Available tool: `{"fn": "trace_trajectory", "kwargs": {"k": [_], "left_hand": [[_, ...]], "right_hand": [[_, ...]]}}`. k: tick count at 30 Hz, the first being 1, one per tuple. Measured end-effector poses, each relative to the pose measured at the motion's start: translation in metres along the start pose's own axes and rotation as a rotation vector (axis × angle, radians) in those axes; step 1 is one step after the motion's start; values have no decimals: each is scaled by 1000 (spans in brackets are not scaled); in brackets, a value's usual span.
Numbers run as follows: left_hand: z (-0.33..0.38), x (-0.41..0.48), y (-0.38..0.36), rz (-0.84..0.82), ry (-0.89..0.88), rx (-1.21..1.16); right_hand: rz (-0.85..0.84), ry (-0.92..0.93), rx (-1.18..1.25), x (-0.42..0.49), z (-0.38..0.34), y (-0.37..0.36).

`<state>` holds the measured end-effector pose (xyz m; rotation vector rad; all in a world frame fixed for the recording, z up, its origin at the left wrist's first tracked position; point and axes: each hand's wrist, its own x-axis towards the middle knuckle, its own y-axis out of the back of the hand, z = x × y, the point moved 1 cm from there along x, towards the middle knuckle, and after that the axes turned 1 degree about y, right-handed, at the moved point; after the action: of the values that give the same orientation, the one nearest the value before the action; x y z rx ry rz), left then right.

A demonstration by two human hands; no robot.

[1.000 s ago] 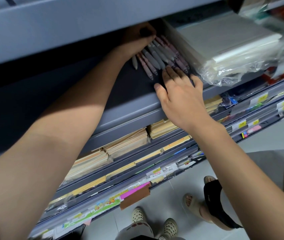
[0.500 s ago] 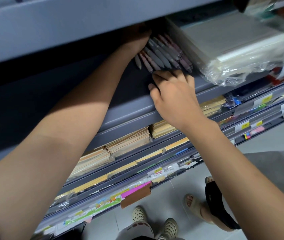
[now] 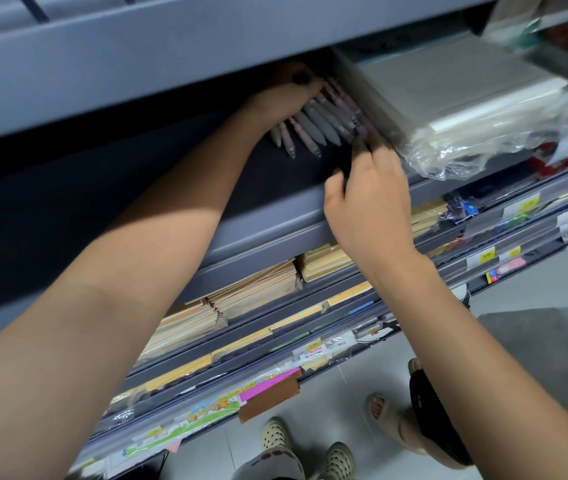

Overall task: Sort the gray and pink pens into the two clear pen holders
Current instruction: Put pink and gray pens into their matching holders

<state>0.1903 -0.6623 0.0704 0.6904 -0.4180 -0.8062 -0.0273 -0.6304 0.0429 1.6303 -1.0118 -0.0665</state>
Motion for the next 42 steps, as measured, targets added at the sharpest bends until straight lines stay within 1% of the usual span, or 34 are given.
{"fn": "trace_trajectory", "kwargs": {"k": [7,9,12,15,18,21,23,25,28,29,32,37,42], "left_hand": [[13,-3,-5,-63,83,-64],[16,0,-11,-106,34,-20],[19,1,-13,-140,-20,51],[17,2,-13,-122,-49,56],[13,5,-11,-113,-73,17],[11,4,-8,-85,-100,-7],[9,4,-8,-81,-101,-16],[8,4,-8,-81,-108,-14],[6,7,-6,-81,-113,-31],[6,6,-5,-87,-116,-37],[6,6,-4,-105,-131,-29],[14,5,-9,-114,-113,-2],[18,4,-9,-144,-83,49]], "right_hand": [[-35,-79,205,7,10,3],[-53,-69,244,7,12,5],[-28,-35,179,0,10,7],[34,-54,77,-8,5,6],[-27,-79,98,-4,2,6],[-112,-65,85,5,4,7],[-149,-64,132,7,5,9],[-142,-88,201,6,6,12],[-11,-104,172,-4,5,14],[5,-100,148,-7,3,14],[-39,-116,141,-9,0,10],[-109,-175,269,-2,5,10],[-157,-160,310,-1,8,9]]}}
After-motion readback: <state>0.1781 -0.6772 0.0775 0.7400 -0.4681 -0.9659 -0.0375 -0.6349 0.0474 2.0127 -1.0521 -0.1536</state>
